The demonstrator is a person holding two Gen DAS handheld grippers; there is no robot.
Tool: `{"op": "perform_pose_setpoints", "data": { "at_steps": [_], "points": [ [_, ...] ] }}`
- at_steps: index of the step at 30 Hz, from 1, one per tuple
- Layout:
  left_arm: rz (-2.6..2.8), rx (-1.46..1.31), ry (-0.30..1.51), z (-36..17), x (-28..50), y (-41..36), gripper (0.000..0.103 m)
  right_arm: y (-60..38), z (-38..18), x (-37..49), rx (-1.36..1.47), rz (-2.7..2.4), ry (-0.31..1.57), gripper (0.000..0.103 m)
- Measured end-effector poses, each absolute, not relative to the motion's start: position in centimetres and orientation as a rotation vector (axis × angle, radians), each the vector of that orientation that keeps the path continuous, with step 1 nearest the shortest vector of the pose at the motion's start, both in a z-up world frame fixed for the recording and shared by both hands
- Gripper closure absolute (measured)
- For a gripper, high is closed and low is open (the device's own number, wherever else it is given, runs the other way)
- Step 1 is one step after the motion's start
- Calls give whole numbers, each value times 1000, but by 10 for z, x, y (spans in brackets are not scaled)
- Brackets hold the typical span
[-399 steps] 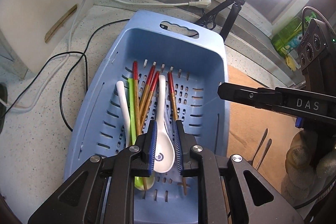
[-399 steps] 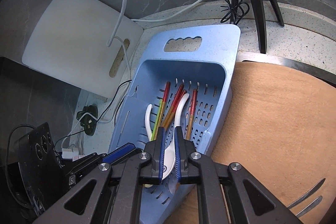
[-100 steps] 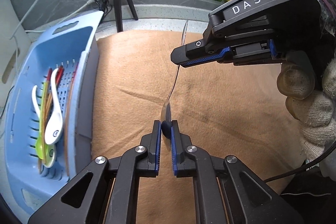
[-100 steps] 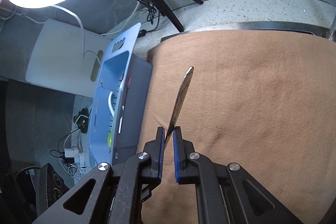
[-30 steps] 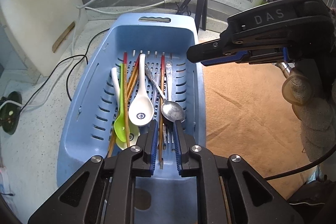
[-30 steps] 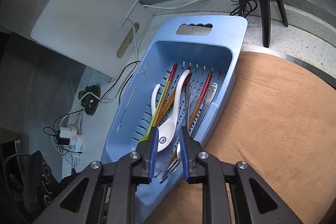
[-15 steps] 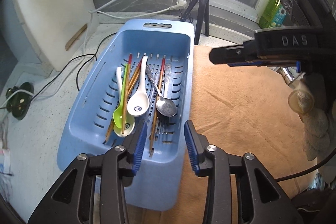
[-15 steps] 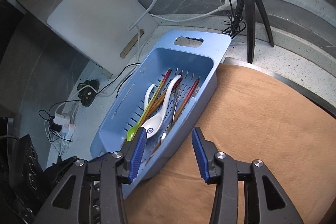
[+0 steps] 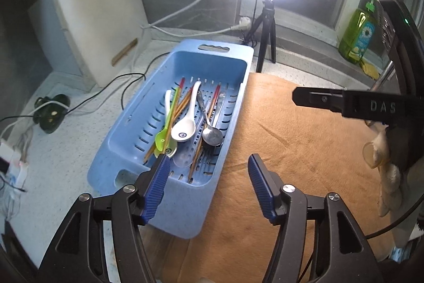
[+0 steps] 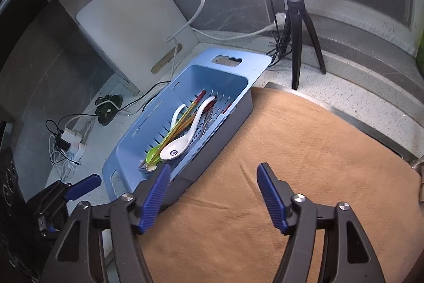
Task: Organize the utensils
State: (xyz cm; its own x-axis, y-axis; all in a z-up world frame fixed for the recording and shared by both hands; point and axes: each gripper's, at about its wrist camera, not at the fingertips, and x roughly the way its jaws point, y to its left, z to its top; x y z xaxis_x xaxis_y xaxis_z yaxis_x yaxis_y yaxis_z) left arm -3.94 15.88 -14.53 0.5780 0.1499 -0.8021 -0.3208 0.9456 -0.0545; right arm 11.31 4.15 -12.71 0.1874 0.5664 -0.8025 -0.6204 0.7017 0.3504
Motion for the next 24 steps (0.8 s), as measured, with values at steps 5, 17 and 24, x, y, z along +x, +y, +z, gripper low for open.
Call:
{"op": "perform_pose_setpoints", "data": {
  "at_steps": [5,17,24],
  "points": [
    [323,-227,885,-135,-49,154,36,27,-116,103,-93,831,1030,33],
    [390,-276,818,-114,-68,144,33,-3,-89,66,-235,787,853,31],
    [394,-279,811,-109,-75,137,34,-14,-78,61,-212,777,825,27]
  ]
}}
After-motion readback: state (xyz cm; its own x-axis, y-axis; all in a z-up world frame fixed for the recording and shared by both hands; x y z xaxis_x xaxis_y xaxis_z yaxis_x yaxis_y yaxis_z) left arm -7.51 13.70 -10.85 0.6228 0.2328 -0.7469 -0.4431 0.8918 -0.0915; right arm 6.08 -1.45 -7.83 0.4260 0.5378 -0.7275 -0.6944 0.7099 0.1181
